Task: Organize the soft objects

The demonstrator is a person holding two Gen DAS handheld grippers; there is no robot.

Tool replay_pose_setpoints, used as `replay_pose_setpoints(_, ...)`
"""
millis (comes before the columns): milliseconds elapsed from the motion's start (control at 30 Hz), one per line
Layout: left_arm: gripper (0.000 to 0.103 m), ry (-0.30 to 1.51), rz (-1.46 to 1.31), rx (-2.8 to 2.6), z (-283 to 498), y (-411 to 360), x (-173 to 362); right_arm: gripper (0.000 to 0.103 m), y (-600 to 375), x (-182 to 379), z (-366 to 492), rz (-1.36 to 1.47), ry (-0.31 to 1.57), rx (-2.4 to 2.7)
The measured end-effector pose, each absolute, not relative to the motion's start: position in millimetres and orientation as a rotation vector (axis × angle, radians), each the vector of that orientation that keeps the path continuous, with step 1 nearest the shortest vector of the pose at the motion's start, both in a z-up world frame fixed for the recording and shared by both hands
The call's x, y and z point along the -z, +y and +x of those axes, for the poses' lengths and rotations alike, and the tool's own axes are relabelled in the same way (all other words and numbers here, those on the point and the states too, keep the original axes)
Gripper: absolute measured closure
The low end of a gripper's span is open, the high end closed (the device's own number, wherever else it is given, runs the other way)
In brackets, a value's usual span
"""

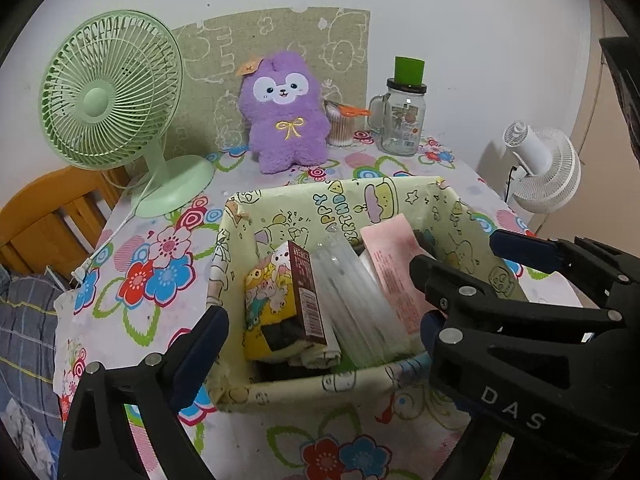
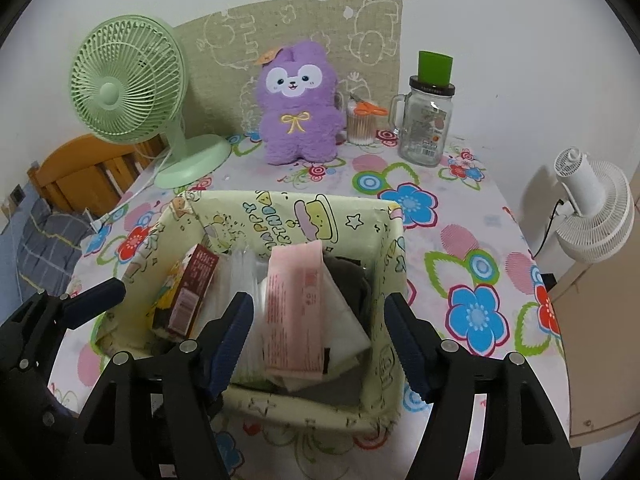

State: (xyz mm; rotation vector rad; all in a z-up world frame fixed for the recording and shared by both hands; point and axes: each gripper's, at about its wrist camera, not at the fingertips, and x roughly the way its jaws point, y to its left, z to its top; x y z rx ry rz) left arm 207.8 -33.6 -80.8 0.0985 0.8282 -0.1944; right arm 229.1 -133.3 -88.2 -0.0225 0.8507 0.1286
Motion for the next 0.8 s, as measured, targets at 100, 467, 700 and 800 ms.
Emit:
replay_pose_setpoints(100, 0.002, 0.824, 0.092, 0.196, 202, -34, 79, 0.029, -135, 85, 221, -0.028, 0.842, -0.115)
replay_pose_setpoints(467, 0.0, 0.841, 0.033, 0.135, 182, -26, 77, 0.028, -147, 78, 191, -0.009, 0.821, -0.096)
replay_pose_setpoints(700, 0.0, 0.815, 0.042, 0.102, 161, -25, 72, 0.028, -151, 74, 172, 0.005, 0.81, -0.099)
replay_pose_setpoints(800, 0.0, 0.81, 0.042, 0.102, 154, -25, 70, 0.028, -154, 71, 162, 0.012, 0.798, -0.096)
